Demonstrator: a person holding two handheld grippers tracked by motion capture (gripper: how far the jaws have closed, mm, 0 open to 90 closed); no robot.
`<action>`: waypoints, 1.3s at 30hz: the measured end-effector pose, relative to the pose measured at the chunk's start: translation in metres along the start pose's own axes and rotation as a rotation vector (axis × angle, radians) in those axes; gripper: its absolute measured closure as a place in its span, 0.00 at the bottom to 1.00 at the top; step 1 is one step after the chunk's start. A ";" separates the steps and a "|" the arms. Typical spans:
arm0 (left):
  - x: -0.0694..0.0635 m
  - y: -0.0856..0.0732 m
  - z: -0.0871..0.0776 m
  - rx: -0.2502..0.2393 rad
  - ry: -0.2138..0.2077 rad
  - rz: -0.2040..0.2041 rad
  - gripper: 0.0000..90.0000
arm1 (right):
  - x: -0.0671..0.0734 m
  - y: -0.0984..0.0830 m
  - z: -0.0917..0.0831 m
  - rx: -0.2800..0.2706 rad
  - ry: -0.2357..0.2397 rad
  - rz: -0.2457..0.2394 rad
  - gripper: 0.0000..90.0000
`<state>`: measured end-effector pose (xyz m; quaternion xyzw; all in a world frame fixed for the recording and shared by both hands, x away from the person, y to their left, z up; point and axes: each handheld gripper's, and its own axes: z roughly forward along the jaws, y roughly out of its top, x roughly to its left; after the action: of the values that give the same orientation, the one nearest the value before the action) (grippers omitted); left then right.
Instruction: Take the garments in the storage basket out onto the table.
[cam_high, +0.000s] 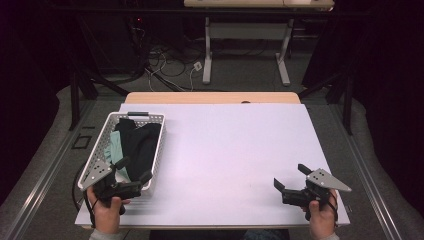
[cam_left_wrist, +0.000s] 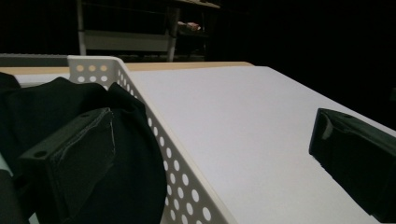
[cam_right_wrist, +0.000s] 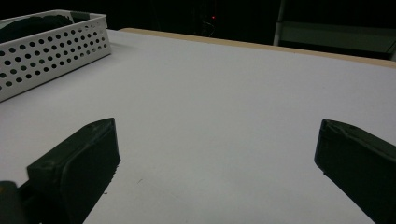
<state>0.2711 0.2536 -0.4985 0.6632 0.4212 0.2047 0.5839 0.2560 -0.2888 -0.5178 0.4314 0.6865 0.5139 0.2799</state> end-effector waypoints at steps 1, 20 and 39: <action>0.001 0.001 0.000 0.000 0.017 -0.020 0.00 | 0.000 0.000 0.000 0.000 0.001 0.001 0.00; 0.013 0.010 -0.023 -0.015 0.084 -0.013 0.03 | 0.001 0.000 0.010 0.014 0.002 -0.018 0.00; 0.042 0.032 -0.018 0.064 0.203 -0.115 0.03 | 0.001 -0.003 0.012 0.037 0.008 -0.003 0.00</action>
<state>0.2907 0.2989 -0.4729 0.6324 0.5216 0.2233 0.5275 0.2650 -0.2824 -0.5244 0.4334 0.6977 0.5024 0.2702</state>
